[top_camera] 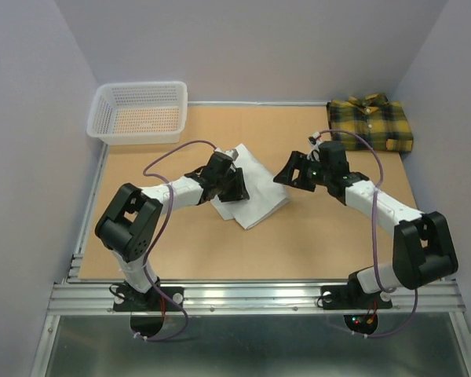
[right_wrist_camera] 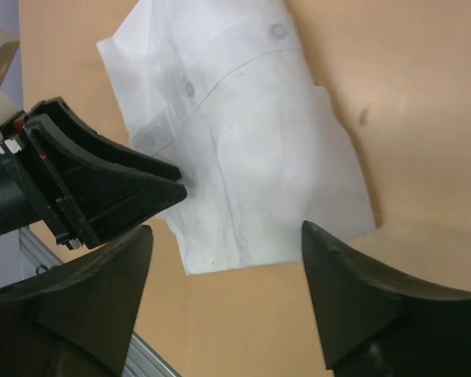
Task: Fold and stack the long sleeve shirts
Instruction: Fold the shirt
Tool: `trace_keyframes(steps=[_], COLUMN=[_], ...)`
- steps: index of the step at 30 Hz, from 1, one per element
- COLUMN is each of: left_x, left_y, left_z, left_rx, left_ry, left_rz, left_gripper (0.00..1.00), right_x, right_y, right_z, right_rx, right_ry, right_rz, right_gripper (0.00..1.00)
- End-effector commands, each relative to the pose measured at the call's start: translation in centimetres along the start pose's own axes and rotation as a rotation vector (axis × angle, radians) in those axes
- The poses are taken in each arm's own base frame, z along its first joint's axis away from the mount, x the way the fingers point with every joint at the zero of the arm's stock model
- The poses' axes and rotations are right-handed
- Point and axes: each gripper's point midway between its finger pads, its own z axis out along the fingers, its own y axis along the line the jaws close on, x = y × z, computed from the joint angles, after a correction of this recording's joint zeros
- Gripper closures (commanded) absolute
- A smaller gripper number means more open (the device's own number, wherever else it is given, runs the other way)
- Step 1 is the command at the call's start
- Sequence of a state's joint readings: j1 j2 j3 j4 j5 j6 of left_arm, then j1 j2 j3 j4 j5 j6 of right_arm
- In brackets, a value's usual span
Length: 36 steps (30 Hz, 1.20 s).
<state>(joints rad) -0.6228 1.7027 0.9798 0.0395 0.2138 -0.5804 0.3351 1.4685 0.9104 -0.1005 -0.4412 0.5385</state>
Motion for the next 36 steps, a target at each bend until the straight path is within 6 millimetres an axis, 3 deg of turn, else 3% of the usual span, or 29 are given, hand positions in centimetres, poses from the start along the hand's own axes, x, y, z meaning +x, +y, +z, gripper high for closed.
trace_keyframes(steps=[1,5,6,9,11,20,36], left_x=[-0.1,0.9,0.9,1.4,1.5,1.6,1.4], left_y=[-0.9,-0.5,-0.7,-0.5,-0.6,-0.6,-0.8], left_z=[0.4,1.1,1.2,1.6,1.7,2.0,2.0], left_rx=[0.038,0.048,0.056,0.058,0.065,0.064,0.062], left_ry=[-0.005,0.025,0.024,0.038,0.040,0.046,0.041], left_rz=[0.034,0.012,0.007,-0.017,-0.023,-0.031,-0.050], left_gripper=[0.50,0.51,0.51,0.51,0.51,0.51,0.51], right_x=[-0.9,0.0,-1.1,0.4,1.7,1.6,2.6], right_y=[-2.0,-1.9,-0.5,-0.7,-1.1,-1.1,-0.7], right_z=[-1.6,-2.7,-3.4,-3.8,-3.8,-3.7,-1.2], right_rx=[0.079,0.023,-0.049,-0.152,-0.176,-0.248,-0.293], right_ry=[-0.139,-0.245,-0.315,-0.370,-0.367,-0.410,-0.326], right_rz=[0.089,0.248,0.309,0.448,0.472,0.524,0.573], right_gripper=[0.14,0.00,0.00,0.00,0.00,0.00,0.01])
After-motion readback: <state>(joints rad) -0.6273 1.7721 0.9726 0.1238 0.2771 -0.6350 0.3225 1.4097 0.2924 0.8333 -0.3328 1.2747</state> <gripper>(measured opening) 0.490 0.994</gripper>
